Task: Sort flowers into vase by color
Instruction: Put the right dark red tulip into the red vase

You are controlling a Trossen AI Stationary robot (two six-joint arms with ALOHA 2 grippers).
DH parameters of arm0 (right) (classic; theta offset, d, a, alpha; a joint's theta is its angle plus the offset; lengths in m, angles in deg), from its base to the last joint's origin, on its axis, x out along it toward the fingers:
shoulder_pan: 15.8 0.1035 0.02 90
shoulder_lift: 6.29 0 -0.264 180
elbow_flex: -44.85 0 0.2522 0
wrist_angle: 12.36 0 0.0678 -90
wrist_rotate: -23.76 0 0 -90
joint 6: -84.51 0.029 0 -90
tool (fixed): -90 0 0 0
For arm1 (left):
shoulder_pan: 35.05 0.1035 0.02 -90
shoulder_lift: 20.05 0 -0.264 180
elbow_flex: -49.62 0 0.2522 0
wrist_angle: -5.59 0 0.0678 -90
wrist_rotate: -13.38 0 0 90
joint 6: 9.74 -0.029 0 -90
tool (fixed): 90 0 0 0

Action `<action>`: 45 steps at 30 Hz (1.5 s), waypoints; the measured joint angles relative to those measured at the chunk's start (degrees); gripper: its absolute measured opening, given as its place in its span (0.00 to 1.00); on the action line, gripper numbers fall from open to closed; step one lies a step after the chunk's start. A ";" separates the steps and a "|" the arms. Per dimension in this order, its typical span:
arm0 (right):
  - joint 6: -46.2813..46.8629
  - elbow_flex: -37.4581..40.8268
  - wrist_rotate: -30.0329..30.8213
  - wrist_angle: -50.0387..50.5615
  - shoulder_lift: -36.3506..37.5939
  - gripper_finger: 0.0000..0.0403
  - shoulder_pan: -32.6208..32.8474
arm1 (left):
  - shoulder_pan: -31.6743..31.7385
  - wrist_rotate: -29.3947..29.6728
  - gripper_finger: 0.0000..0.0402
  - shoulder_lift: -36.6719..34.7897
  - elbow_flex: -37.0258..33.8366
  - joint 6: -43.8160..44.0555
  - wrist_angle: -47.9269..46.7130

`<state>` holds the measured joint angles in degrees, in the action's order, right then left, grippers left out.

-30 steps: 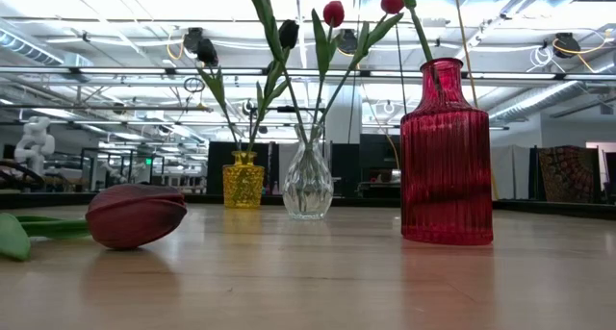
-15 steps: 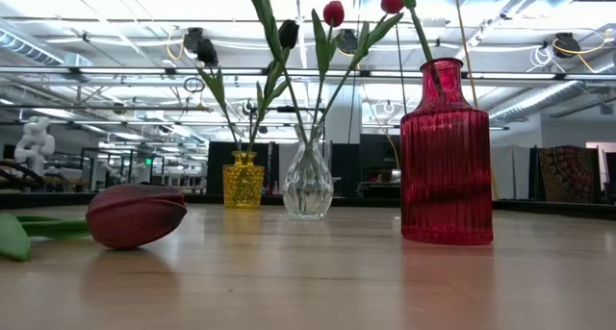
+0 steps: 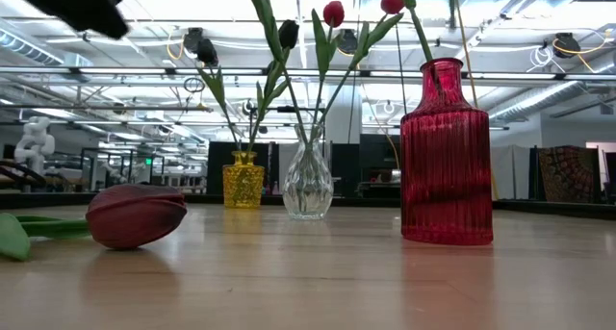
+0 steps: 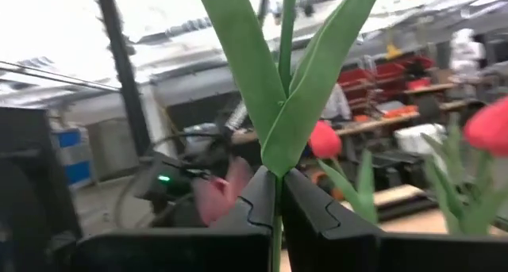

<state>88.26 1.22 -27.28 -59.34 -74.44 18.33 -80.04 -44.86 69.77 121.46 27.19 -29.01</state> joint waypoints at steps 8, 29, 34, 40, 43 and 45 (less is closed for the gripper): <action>0.13 0.00 3.16 -2.63 -4.77 0.01 -0.04 | -0.94 -0.02 0.39 0.04 -0.59 1.72 -0.18; 1.98 -0.07 9.20 -2.78 -11.63 0.03 -0.04 | -0.94 -0.04 0.39 1.66 -0.58 1.81 -0.65; 3.46 -0.07 9.28 -2.74 -12.76 0.10 -0.04 | -0.94 -0.03 0.39 1.66 -0.57 1.81 -0.61; 5.01 -0.07 9.26 -2.73 -13.70 0.23 -0.02 | -0.96 -0.04 0.39 1.66 -0.57 1.82 -0.62; 5.55 -0.07 9.25 -2.38 -13.62 0.29 0.10 | -0.95 -0.05 0.39 1.66 -0.57 3.01 -0.72; 5.68 -0.07 9.17 -1.55 -13.15 0.34 0.35 | -0.94 -0.07 0.39 1.66 -0.57 3.32 -1.17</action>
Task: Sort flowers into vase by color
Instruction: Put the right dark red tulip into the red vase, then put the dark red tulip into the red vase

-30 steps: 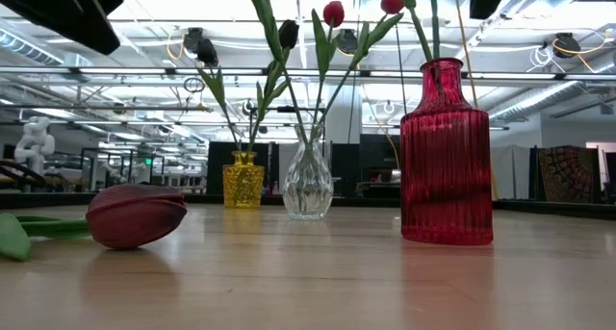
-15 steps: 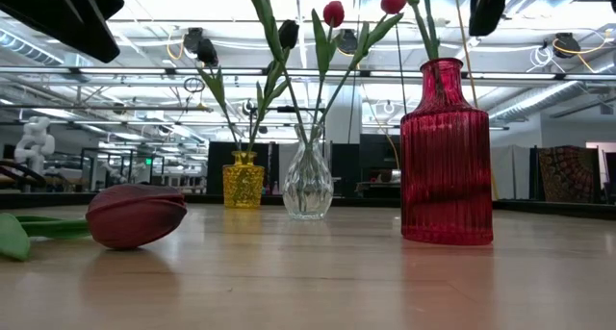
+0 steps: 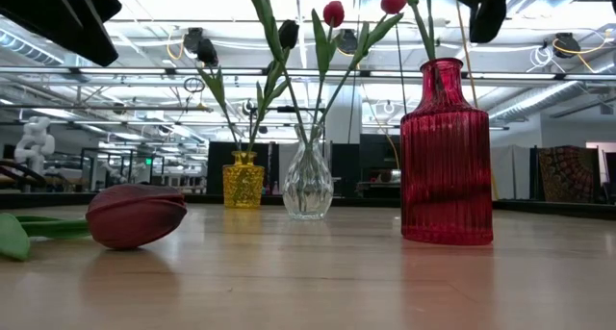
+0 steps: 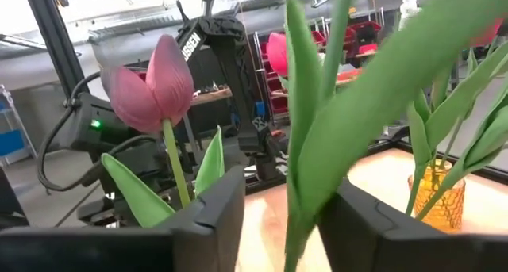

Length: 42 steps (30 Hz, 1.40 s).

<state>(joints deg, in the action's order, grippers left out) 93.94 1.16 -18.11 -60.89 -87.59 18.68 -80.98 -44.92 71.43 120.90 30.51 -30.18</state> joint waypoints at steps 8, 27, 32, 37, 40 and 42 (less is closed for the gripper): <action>5.79 0.00 -0.26 11.79 4.38 0.51 2.03 | -1.07 0.00 0.39 0.00 0.00 0.41 -0.75; 10.89 0.02 -0.46 34.20 20.42 0.72 9.57 | -5.09 -9.40 0.39 6.32 0.02 7.54 -12.66; 10.82 0.02 -0.44 35.05 20.77 0.72 10.40 | -4.24 -10.66 0.39 8.98 0.02 9.43 -17.65; 10.71 0.02 -0.45 35.61 20.77 0.72 10.69 | -2.74 -15.51 0.39 9.79 -0.66 9.55 -18.34; 10.69 0.02 -0.45 35.68 20.77 0.72 10.69 | -1.90 -18.02 0.38 9.38 -2.88 8.63 -15.04; 10.47 0.02 -0.45 35.48 20.77 0.72 10.69 | -1.50 -19.32 0.34 9.32 -4.35 8.74 -13.23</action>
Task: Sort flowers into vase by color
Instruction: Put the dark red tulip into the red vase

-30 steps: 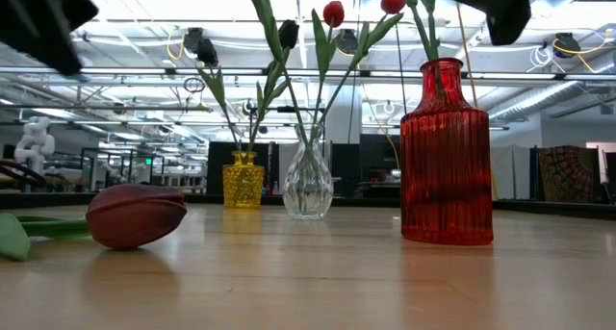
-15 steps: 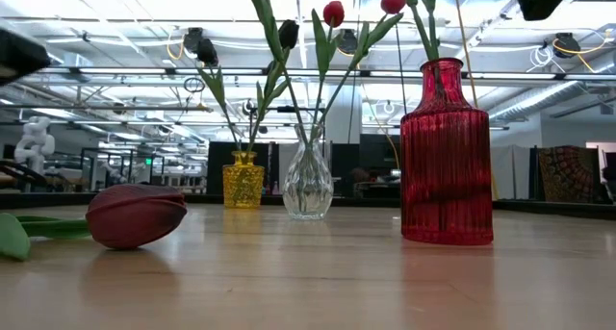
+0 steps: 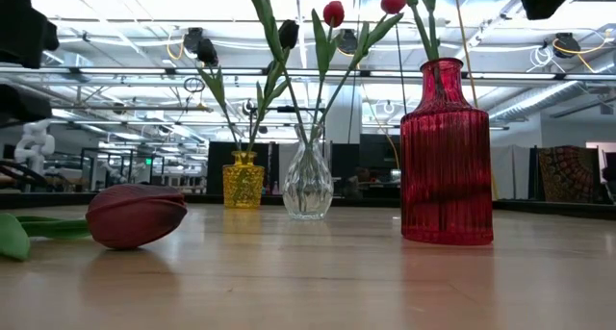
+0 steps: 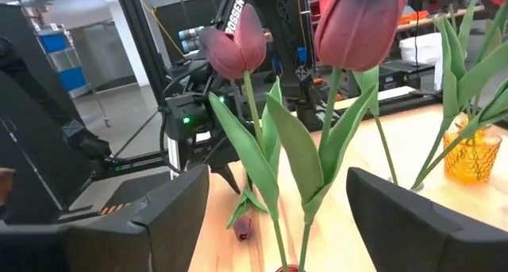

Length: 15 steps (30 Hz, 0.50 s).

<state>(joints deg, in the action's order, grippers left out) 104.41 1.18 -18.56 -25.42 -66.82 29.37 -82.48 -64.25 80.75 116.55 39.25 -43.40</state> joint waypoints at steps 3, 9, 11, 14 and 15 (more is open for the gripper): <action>-2.27 0.07 -0.02 -2.76 0.00 0.72 0.00 | 0.65 -0.44 0.25 -0.03 -0.70 -0.72 1.91; -6.72 0.07 -0.13 -6.91 0.00 0.72 0.00 | 1.95 -0.99 0.03 -0.89 -0.59 -2.86 3.26; -8.23 0.07 -0.13 -8.00 0.00 0.72 0.00 | 1.92 0.13 0.03 -1.88 -0.38 -3.00 3.21; -12.69 0.07 -0.13 -13.14 0.00 0.72 0.00 | 2.23 4.70 0.03 -3.22 0.82 -3.42 2.76; -14.80 0.00 -0.12 -15.39 0.00 0.72 0.00 | 2.30 6.19 0.03 -4.09 1.64 -3.44 2.83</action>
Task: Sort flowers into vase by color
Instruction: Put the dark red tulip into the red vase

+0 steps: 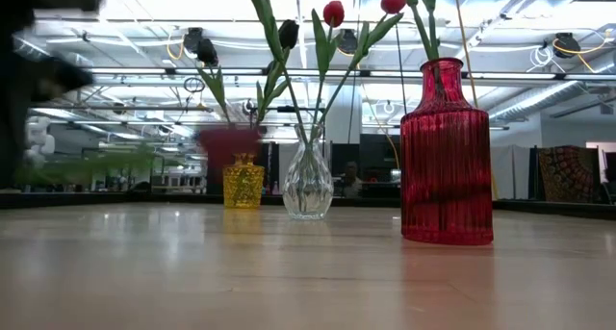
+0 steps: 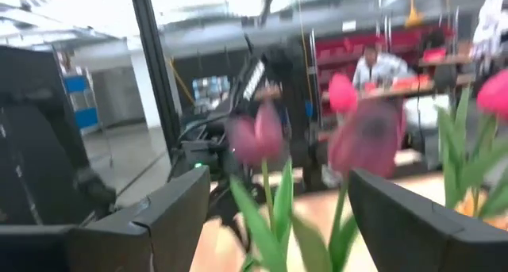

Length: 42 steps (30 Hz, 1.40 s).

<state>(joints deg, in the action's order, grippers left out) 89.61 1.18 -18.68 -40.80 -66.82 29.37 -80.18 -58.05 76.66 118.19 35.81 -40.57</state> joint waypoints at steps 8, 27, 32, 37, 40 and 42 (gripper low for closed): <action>-12.96 -8.61 -0.06 0.89 0.00 0.72 -0.02 | -0.56 3.65 0.02 -5.87 8.61 -12.47 1.17; -19.53 -29.50 -7.42 10.78 -17.22 0.72 -5.79 | 3.35 13.84 0.03 -12.05 19.07 -63.81 46.72; -17.93 -37.35 -7.46 16.63 -25.28 0.72 -7.85 | 6.17 12.39 0.04 -12.07 19.07 -64.34 51.66; -17.62 -43.25 -7.44 18.90 -31.22 0.72 -9.59 | 7.83 8.34 0.04 -11.12 19.07 -63.89 53.57; -18.07 -44.95 -8.01 19.00 -33.37 0.72 -10.36 | 8.07 8.21 0.04 -9.47 19.07 -64.11 55.56; -18.03 -45.47 -10.89 18.91 -34.04 0.72 -10.94 | 8.38 8.19 0.04 -8.68 19.07 -64.14 56.13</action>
<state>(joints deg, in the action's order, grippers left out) 71.58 -44.29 -29.57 -21.89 -100.86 18.43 -71.81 -49.86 67.98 137.27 -28.33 15.56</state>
